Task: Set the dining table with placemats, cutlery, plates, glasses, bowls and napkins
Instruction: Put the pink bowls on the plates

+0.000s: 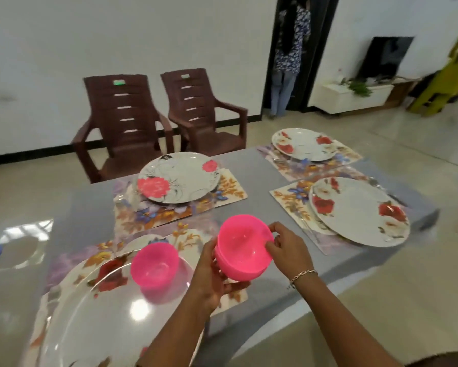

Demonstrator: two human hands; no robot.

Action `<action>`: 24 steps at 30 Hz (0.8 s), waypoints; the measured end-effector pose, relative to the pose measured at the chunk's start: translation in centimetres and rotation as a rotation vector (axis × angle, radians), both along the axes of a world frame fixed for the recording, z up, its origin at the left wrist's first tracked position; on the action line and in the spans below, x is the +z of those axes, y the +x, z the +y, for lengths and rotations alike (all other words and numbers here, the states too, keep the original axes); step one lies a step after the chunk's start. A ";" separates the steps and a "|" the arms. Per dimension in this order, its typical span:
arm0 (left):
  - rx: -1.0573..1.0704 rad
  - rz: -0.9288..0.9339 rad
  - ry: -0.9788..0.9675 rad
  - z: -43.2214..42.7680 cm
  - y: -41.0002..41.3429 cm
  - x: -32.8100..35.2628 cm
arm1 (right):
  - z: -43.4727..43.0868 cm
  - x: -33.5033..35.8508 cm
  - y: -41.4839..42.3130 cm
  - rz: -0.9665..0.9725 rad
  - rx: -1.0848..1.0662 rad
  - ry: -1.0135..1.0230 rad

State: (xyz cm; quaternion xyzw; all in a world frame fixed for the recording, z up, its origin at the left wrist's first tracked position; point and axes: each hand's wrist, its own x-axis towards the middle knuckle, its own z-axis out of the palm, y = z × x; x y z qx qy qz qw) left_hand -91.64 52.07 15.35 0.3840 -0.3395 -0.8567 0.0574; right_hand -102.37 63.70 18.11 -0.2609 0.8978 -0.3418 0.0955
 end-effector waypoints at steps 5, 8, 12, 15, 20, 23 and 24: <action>-0.132 0.024 -0.016 3.5 -6.5 0.0 | 5.0 0.1 -4.7 0.004 -0.139 -0.026; -0.181 0.028 -0.021 4.9 -10.5 -0.2 | 7.3 0.1 -8.0 -0.018 -0.220 -0.069; -0.206 0.015 0.015 5.7 -16.1 -1.3 | 10.0 -0.6 -14.4 -0.128 -0.373 -0.204; -0.164 0.008 0.072 5.3 -20.9 -2.1 | 11.8 -1.4 -20.4 -0.195 -0.509 -0.258; -0.120 0.024 0.084 4.7 -29.0 -2.2 | 13.9 -3.0 -30.3 -0.243 -0.658 -0.191; -0.120 0.037 0.083 4.6 -33.1 -2.3 | 14.0 -4.6 -35.6 -0.283 -0.690 -0.097; -0.113 0.033 0.082 4.7 -34.2 -2.4 | 14.0 -5.2 -37.0 -0.306 -0.698 -0.063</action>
